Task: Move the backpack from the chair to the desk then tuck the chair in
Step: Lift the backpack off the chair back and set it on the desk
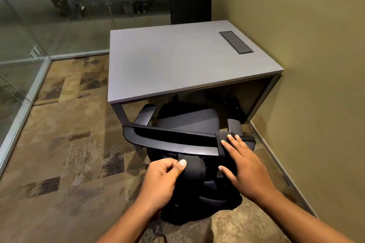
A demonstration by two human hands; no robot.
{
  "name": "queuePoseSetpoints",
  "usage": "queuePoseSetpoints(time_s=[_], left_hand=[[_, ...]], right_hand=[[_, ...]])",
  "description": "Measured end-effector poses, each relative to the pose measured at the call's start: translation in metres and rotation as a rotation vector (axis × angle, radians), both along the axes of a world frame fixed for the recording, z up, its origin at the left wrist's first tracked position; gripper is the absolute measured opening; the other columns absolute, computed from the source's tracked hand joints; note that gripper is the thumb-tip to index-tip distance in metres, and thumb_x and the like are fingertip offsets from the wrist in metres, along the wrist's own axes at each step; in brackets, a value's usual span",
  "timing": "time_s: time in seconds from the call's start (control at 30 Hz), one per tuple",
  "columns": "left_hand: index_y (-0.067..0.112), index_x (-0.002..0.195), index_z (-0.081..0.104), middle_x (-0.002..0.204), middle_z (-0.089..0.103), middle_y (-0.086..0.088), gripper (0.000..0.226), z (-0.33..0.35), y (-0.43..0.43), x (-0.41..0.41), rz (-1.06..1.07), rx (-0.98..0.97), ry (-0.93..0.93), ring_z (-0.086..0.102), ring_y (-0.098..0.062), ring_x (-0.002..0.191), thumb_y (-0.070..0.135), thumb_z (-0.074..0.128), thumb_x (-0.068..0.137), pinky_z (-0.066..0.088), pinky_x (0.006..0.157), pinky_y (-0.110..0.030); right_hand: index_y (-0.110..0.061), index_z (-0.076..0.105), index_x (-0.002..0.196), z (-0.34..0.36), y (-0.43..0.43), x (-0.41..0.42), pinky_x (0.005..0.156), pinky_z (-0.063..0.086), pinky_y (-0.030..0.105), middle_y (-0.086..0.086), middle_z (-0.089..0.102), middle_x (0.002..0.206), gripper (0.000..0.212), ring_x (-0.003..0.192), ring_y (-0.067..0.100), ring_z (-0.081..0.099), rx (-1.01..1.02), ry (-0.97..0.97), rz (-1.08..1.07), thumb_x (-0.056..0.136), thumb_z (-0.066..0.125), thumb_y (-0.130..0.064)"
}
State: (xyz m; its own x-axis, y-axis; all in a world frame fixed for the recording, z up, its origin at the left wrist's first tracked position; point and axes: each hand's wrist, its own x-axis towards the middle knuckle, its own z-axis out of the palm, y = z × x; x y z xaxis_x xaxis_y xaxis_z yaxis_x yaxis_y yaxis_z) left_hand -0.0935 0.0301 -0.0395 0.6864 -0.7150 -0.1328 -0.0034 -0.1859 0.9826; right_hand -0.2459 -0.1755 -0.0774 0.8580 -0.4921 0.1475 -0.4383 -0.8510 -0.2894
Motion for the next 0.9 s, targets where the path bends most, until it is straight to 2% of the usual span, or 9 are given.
queuePoseSetpoints(time_s=[0.27,0.37,0.43,0.5,0.53,0.63,0.73,0.8,0.9], left_hand=[[0.002,0.068,0.063,0.063,0.054,-0.013,0.056,0.023,-0.027,-0.028,-0.064,-0.035,0.003,0.047,-0.019,0.062,0.057,0.062,0.076,0.038,0.061,-0.038],[0.003,0.073,0.068,0.073,0.063,-0.031,0.053,0.035,-0.034,-0.038,-0.071,-0.042,0.018,0.056,-0.025,0.069,0.056,0.064,0.077,0.051,0.068,-0.054],[0.003,0.073,0.068,0.08,0.061,-0.037,0.051,0.048,-0.041,-0.046,-0.067,-0.06,0.026,0.057,-0.029,0.07,0.053,0.065,0.077,0.049,0.073,-0.064],[0.001,0.073,0.069,0.081,0.061,-0.038,0.051,0.061,-0.047,-0.053,-0.062,-0.081,0.044,0.057,-0.03,0.072,0.052,0.066,0.076,0.048,0.073,-0.066],[0.001,0.074,0.069,0.079,0.062,-0.037,0.05,0.068,-0.049,-0.056,-0.056,-0.092,0.054,0.057,-0.029,0.072,0.051,0.068,0.076,0.05,0.073,-0.063],[0.001,0.071,0.07,0.07,0.065,-0.02,0.039,0.086,-0.058,-0.068,-0.024,-0.139,0.07,0.058,-0.024,0.069,0.039,0.072,0.08,0.049,0.068,-0.042],[0.0,0.072,0.071,0.075,0.071,-0.019,0.03,0.104,-0.068,-0.084,-0.048,-0.174,0.12,0.066,-0.021,0.069,0.028,0.063,0.078,0.053,0.063,-0.032],[0.002,0.072,0.073,0.074,0.072,-0.017,0.027,0.113,-0.073,-0.091,-0.059,-0.194,0.127,0.068,-0.019,0.069,0.026,0.062,0.079,0.053,0.06,-0.027],[0.005,0.067,0.074,0.067,0.071,-0.009,0.023,0.127,-0.079,-0.097,-0.03,-0.24,0.166,0.067,-0.014,0.063,0.022,0.062,0.077,0.051,0.052,-0.021]], right_hand=[[-0.029,0.028,0.15,0.002,-0.012,-0.041,0.118,0.021,0.035,-0.007,0.022,0.159,0.066,0.147,0.009,0.01,0.034,-0.042,-0.056,0.091,0.057,-0.038],[-0.025,0.024,0.151,0.002,-0.011,-0.062,0.118,0.012,0.026,-0.008,0.017,0.16,0.068,0.147,0.004,0.007,0.09,-0.057,-0.047,0.092,0.059,-0.028],[-0.028,0.021,0.151,0.002,-0.009,-0.08,0.117,0.008,0.02,-0.014,0.013,0.159,0.067,0.145,-0.002,0.005,0.168,-0.04,-0.026,0.093,0.054,-0.032],[-0.033,0.017,0.15,0.002,-0.009,-0.099,0.118,0.011,0.022,-0.02,0.01,0.157,0.067,0.143,-0.007,0.003,0.25,0.011,0.018,0.092,0.05,-0.042],[-0.035,0.015,0.15,0.003,-0.009,-0.108,0.118,0.012,0.023,-0.023,0.009,0.156,0.069,0.142,-0.009,0.003,0.29,0.041,0.036,0.091,0.05,-0.046],[-0.039,0.011,0.149,0.007,-0.012,-0.132,0.118,0.011,0.021,-0.029,0.006,0.154,0.074,0.14,-0.013,0.002,0.371,0.082,0.027,0.09,0.055,-0.046],[-0.04,0.015,0.149,0.009,-0.017,-0.138,0.119,0.015,0.027,-0.029,0.01,0.154,0.073,0.141,-0.012,0.005,0.395,0.055,0.011,0.09,0.054,-0.025],[-0.04,0.022,0.148,0.022,-0.025,-0.136,0.119,0.014,0.027,-0.029,0.015,0.152,0.078,0.14,-0.013,0.007,0.569,0.038,0.022,0.08,0.051,-0.015],[-0.041,0.023,0.148,0.047,-0.043,-0.142,0.118,0.012,0.022,-0.024,0.016,0.154,0.086,0.14,-0.012,0.009,0.756,0.091,0.121,0.069,0.051,-0.023]])
